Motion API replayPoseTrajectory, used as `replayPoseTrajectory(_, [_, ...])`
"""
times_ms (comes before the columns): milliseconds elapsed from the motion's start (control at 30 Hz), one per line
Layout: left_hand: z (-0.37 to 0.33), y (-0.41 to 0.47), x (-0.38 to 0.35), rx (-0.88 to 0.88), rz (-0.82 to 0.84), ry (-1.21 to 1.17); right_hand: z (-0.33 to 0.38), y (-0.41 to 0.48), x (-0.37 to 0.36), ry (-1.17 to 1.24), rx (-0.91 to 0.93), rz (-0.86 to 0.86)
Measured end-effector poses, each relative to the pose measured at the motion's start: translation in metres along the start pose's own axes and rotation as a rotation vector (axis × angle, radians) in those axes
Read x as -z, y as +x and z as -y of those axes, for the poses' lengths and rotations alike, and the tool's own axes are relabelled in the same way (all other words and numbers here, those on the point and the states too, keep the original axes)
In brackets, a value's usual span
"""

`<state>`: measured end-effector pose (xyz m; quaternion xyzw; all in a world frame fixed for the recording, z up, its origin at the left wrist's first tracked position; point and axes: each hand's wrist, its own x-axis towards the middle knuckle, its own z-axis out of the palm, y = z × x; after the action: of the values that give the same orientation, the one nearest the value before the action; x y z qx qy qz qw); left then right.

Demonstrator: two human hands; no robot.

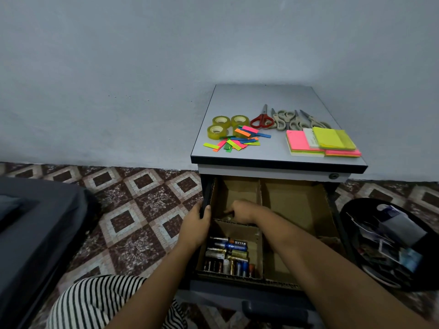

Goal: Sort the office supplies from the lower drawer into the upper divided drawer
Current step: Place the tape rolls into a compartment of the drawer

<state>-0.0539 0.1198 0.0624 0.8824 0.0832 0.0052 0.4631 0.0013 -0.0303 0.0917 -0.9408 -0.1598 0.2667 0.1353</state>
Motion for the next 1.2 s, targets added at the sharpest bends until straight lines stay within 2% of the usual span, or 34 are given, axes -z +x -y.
replayPoseTrajectory(267, [0.001, 0.0, 0.001, 0.002, 0.011, -0.009, 0.0, -0.003, -0.002, 0.034, 0.004, -0.036])
replayPoseTrajectory(467, [0.002, -0.001, 0.001, -0.035, -0.027, 0.029, 0.002, -0.021, -0.003, 0.108, 0.059, -0.233])
replayPoseTrajectory(633, [-0.005, -0.008, 0.004, -0.237, -0.203, 0.08, 0.008, -0.059, 0.014, 0.157, 0.153, -0.474])
replayPoseTrajectory(833, [-0.057, 0.013, 0.027, -0.5, -0.422, 0.02, 0.016, -0.082, 0.077, 0.355, 0.159, -0.801])
replayPoseTrajectory(967, [-0.102, 0.048, 0.051, -0.506, -0.406, -0.033, 0.01, -0.057, 0.117, 0.368, 0.109, -1.002])
replayPoseTrajectory(1200, [-0.124, 0.104, 0.067, -0.393, -0.224, 0.174, -0.013, -0.006, 0.151, 0.162, 0.062, -0.92])
